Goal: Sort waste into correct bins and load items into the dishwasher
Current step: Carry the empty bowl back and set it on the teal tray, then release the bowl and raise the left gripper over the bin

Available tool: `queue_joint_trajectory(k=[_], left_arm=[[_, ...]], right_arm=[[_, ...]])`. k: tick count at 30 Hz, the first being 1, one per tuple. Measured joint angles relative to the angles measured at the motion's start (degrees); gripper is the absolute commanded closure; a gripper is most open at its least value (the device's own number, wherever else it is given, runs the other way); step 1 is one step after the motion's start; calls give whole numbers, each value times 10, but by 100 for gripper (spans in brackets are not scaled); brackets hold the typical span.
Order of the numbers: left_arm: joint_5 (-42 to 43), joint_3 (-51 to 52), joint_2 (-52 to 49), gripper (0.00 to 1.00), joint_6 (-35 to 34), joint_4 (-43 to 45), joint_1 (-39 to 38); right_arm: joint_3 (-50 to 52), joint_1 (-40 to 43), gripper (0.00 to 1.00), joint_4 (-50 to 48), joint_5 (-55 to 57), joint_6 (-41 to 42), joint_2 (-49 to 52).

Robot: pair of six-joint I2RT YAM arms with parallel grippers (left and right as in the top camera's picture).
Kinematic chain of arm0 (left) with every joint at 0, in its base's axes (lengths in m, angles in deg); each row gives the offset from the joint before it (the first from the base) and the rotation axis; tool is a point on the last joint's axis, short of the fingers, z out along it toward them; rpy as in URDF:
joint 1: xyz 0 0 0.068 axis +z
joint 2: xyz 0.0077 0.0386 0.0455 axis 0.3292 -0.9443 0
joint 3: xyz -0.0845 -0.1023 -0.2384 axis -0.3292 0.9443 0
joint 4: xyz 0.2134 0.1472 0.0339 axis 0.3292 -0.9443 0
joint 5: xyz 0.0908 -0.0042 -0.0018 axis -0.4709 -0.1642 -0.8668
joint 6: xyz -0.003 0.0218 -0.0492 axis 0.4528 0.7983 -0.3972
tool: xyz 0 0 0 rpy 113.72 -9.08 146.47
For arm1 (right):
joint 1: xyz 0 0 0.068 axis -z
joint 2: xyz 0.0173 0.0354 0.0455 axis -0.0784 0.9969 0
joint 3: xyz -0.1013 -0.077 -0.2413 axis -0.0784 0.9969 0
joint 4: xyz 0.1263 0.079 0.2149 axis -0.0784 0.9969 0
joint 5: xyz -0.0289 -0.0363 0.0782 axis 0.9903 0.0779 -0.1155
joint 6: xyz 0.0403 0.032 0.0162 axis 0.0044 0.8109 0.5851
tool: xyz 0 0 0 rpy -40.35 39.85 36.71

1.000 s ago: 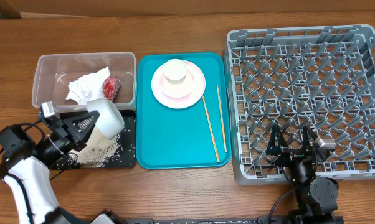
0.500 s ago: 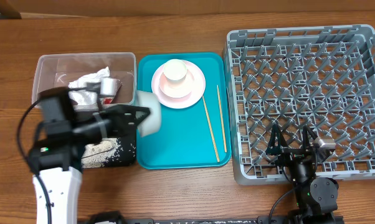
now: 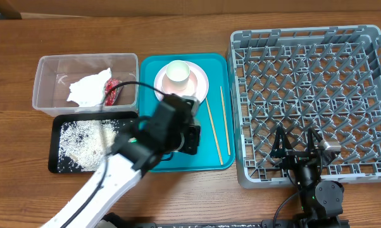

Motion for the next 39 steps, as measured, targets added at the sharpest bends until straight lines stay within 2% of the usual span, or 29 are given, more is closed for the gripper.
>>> queue_joint_trajectory(k=[4,10,30,32,35,37,39], left_arm=[[-49,0,-67,96,0,10,-15],[-71,0,-118,96,0,34,-15],[-109,0,-125,96,0,15,-15],[-109,0,-125,91,0,15,-15],[-111,0,-125,62,0,16,-15],[-114,0,-125,52,0,16,-15],[-117,0,-125,48,0,16,-15]], right_arm=[[0,0,0,0,0,0,0],[0,0,0,0,0,0,0],[0,0,0,0,0,0,0],[0,0,0,0,0,0,0],[0,0,0,0,0,0,0],[0,0,0,0,0,0,0],[0,0,0,0,0,0,0]])
